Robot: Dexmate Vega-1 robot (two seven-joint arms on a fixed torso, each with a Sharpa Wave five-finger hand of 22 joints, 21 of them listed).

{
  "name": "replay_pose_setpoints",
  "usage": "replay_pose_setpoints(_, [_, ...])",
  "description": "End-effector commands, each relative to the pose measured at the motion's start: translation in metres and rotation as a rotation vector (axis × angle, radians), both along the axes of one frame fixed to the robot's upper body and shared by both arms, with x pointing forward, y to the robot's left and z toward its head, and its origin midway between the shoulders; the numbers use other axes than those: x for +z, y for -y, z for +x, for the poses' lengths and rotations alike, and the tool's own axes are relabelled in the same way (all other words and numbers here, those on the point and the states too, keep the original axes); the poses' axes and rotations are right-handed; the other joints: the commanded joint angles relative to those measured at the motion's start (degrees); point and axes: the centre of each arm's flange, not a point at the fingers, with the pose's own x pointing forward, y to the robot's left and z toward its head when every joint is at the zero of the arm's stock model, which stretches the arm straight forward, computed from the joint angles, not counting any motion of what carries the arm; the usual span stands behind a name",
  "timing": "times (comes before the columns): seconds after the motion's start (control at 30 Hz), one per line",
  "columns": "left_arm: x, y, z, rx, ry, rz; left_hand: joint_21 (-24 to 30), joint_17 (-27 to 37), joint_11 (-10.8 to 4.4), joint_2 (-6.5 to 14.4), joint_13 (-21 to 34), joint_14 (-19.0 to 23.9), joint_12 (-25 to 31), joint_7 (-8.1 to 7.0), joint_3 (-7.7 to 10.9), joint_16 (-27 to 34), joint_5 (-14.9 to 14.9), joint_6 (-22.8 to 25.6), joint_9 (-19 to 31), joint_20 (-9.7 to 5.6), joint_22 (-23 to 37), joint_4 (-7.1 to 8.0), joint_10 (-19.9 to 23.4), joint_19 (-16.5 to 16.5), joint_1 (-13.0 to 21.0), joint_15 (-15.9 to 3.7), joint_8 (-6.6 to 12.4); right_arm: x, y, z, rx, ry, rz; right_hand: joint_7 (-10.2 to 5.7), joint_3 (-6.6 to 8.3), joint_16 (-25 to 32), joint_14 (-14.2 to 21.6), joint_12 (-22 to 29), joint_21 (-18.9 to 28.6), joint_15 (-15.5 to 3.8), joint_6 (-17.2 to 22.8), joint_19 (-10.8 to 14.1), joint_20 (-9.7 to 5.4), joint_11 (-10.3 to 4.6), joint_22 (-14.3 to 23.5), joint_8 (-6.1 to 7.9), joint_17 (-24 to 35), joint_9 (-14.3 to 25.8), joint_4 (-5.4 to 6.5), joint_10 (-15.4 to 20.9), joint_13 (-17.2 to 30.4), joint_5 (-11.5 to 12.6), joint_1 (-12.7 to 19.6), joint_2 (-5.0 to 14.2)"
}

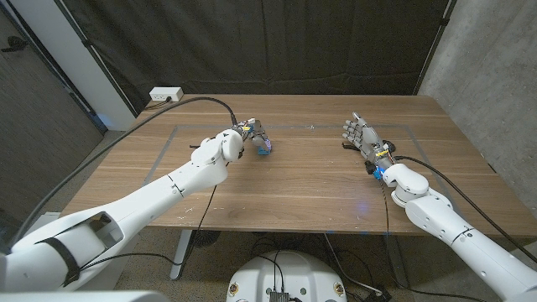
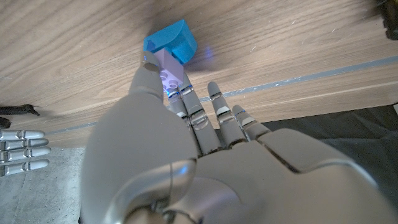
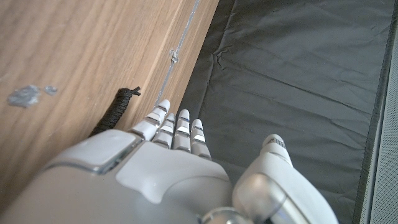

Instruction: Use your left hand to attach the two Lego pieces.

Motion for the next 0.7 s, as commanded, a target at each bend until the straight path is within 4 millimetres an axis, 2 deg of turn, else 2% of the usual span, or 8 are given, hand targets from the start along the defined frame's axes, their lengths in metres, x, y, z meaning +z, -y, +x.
replay_pose_setpoints(0.03, [0.0037, -0.0028, 0.0038, 0.007, 0.011, -0.004, 0.0, 0.0, 0.09, 0.8, 0.1, 0.2, 0.3, 5.22, 6.51, 0.0, 0.3, 5.6, 0.3, 0.09, 0.1, 5.95, 2.4, 0.2, 0.1, -2.6, 0.31, -0.0014, -0.0012, 0.0026, 0.004, -0.006, 0.003, -0.05, -0.21, 0.0, 0.6, 0.2, 0.3, 0.1, 0.4, 0.5, 0.06, -0.04, 0.2, 0.08, 0.2, 0.2, 0.11, 0.4, 0.2, -0.1, 0.1, 0.64])
replay_pose_setpoints(0.7, [0.0018, -0.0048, 0.0001, 0.016, 0.01, 0.003, 0.0, 0.0, -0.06, 0.7, 0.2, 0.3, 0.4, 5.02, 6.9, 0.0, 0.3, 5.7, 0.3, 0.13, 0.1, 6.05, 2.7, 0.3, -0.1, -2.52, 0.34, 0.001, -0.0013, 0.0029, 0.003, -0.004, -0.004, 0.0, -0.26, 0.0, 0.6, 0.2, 0.3, 0.1, 0.4, 0.5, 0.08, -0.06, 0.2, 0.09, 0.2, 0.2, 0.11, 0.4, 0.2, -0.1, 0.1, 0.69])
